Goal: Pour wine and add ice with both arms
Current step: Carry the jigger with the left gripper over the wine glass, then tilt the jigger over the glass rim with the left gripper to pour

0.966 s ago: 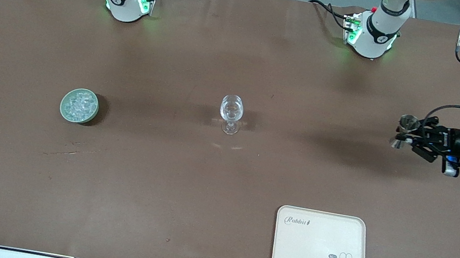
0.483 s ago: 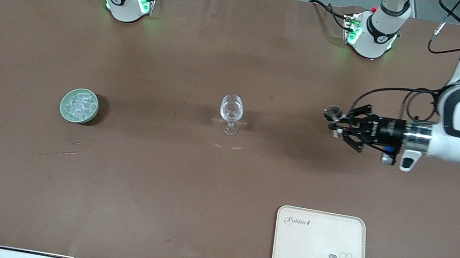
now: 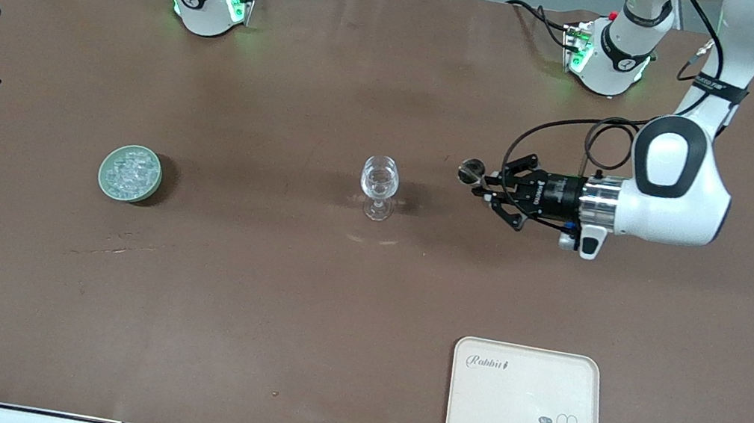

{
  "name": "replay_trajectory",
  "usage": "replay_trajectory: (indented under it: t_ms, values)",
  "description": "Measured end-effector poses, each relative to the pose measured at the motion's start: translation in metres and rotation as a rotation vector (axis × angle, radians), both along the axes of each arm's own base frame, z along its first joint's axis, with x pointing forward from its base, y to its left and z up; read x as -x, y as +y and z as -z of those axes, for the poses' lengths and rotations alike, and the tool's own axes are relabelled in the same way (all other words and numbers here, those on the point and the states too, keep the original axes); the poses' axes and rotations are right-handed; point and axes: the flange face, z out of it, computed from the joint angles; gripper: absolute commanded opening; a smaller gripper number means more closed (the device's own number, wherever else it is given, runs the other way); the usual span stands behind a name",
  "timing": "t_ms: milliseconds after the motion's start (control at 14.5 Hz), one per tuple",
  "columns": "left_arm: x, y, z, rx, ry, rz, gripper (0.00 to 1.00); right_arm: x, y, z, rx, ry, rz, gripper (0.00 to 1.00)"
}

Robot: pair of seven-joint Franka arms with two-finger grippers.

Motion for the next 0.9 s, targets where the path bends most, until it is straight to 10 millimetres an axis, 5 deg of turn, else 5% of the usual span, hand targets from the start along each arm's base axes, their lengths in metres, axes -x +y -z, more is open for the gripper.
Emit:
replay_trajectory:
  t_ms: [276,897]
  values:
    - [0.011,-0.037,0.012,-0.005,-0.010,0.028,0.00,0.003,-0.004,0.002,-0.001,0.027,0.007,0.00]
    - [0.014,-0.083,0.047,0.007,-0.057,0.031,0.00,0.004,-0.006,0.004,0.000,0.036,0.011,0.00]
